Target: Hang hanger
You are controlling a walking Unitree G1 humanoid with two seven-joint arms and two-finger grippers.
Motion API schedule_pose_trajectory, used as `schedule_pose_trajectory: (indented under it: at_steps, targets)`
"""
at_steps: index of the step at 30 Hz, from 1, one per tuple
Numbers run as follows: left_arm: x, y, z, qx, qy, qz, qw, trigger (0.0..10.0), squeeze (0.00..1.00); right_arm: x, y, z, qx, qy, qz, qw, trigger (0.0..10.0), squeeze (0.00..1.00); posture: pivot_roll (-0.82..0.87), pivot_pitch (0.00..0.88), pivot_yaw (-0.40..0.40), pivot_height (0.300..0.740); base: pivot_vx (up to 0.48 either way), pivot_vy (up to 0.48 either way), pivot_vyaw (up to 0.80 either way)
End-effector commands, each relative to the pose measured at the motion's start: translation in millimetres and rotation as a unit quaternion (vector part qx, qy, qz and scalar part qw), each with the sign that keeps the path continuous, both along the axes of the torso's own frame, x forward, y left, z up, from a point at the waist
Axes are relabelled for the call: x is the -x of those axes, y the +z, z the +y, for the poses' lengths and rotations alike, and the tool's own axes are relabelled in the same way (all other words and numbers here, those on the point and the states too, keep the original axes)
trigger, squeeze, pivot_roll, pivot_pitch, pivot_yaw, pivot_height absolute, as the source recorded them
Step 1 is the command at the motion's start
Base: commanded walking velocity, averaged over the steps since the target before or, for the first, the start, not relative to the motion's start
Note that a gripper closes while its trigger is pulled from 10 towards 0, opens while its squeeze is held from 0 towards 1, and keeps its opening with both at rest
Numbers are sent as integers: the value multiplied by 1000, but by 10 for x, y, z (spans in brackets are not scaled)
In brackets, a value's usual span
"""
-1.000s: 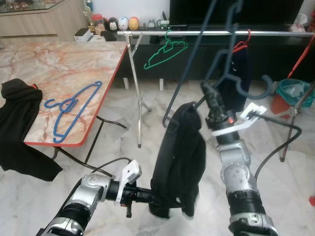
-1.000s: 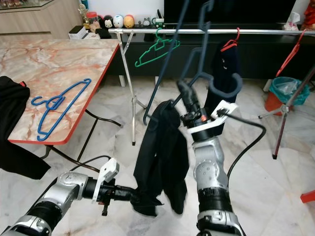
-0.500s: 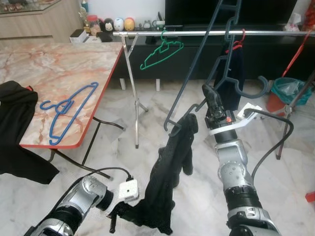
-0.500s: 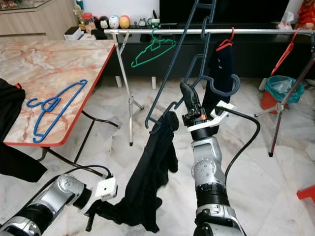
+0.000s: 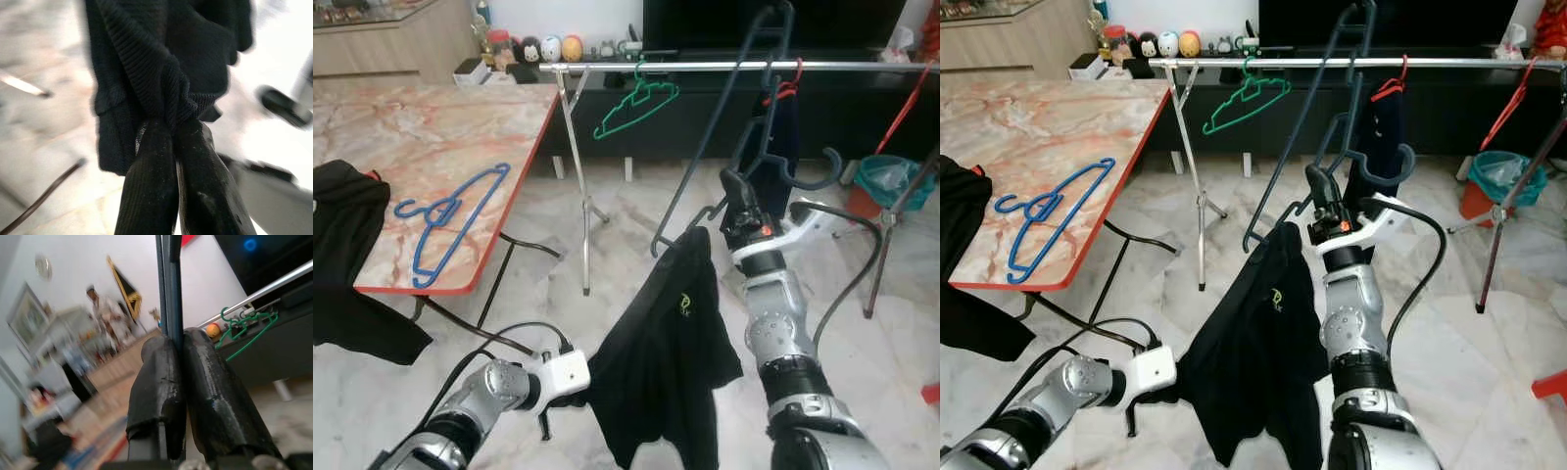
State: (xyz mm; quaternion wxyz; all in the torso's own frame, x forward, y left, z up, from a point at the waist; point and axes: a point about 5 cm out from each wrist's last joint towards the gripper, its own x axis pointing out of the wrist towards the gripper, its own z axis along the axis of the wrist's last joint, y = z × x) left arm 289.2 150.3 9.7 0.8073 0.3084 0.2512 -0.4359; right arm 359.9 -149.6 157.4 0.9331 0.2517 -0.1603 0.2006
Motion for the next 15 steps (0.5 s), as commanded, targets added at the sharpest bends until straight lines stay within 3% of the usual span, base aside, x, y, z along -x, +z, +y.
schedule_pose_trajectory:
  at_steps: [1,3,5,8,11,13,15]
  targets:
    - [-110,117,25,43,48,-46,997,10000,0,32,-97,-7,59,-11,14,998,10000,0,9,0,50,740,0,0,0]
    - [-146,172,-24,82,62,-50,993,10000,0,62,-216,-32,81,-17,42,996,10000,0,9,0,49,740,0,0,0]
    - [-218,270,-86,120,80,-85,986,10000,0,134,-414,-107,126,-35,84,988,10000,0,3,0,50,740,0,0,0]
    - [-283,351,-116,152,109,-111,976,10000,0,199,-542,-175,144,-41,112,982,10000,0,0,0,51,740,0,0,0]
    - [-346,442,-139,181,130,-136,965,10000,0,270,-753,-262,192,-53,173,965,10000,0,-7,0,52,740,0,0,0]
    - [-380,492,-177,206,139,-141,958,10000,0,354,-986,-363,230,-73,243,940,10000,0,-7,0,52,740,0,0,0]
    - [-382,496,-184,206,137,-142,958,10000,0,364,-1008,-368,227,-73,251,938,10000,0,-7,0,53,740,0,0,0]
